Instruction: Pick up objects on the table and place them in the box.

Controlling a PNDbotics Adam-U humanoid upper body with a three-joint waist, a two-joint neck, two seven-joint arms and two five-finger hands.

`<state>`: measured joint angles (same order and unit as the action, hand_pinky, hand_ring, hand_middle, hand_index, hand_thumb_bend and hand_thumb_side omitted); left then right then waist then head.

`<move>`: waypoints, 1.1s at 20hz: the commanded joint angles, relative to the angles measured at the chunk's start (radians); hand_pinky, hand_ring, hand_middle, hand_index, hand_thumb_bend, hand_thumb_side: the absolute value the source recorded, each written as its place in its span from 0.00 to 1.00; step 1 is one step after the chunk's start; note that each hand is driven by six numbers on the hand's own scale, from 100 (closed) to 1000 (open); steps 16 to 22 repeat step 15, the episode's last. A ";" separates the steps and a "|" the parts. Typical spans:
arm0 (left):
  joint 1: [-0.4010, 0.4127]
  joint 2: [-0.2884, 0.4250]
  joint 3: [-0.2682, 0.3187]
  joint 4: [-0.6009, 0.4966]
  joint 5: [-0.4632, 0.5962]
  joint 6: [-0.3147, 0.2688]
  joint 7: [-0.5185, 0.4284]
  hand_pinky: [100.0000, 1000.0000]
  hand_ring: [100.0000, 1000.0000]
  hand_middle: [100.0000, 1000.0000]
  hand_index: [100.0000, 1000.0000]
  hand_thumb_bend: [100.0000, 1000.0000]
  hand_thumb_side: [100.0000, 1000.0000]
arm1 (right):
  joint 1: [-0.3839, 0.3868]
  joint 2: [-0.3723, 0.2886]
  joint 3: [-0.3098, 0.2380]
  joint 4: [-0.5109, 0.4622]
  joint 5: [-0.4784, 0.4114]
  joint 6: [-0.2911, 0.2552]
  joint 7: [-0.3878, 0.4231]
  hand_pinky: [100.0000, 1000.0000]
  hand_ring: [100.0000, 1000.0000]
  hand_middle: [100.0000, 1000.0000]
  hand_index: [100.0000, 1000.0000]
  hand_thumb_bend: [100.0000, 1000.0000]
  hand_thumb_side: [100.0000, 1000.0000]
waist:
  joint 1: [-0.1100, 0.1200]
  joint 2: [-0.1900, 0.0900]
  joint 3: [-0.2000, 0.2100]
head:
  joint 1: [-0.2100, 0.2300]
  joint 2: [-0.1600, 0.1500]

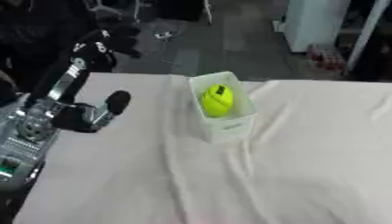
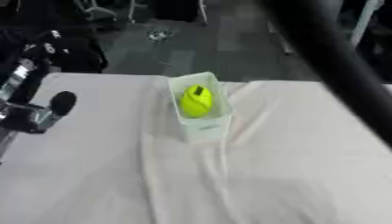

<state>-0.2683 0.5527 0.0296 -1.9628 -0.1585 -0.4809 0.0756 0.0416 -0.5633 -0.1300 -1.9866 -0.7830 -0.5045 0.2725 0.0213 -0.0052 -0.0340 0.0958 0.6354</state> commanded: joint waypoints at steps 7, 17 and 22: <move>0.003 0.021 -0.013 -0.037 0.009 -0.106 0.188 0.56 0.57 0.71 0.76 0.17 0.66 | 0.020 0.005 0.029 -0.013 0.057 -0.046 0.083 0.08 0.42 0.50 0.75 0.00 1.00 | -0.009 -0.009 0.016 | -0.046 -0.084; 0.026 0.007 -0.040 -0.037 0.144 -0.015 0.136 0.54 0.57 0.74 0.77 0.13 0.72 | 0.010 0.005 0.029 -0.013 0.054 -0.046 0.084 0.08 0.42 0.50 0.75 0.00 1.00 | -0.007 -0.006 0.011 | -0.020 -0.049; 0.026 0.007 -0.040 -0.037 0.144 -0.015 0.136 0.54 0.57 0.74 0.77 0.13 0.72 | 0.010 0.005 0.029 -0.013 0.054 -0.046 0.084 0.08 0.42 0.50 0.75 0.00 1.00 | -0.007 -0.006 0.011 | -0.020 -0.049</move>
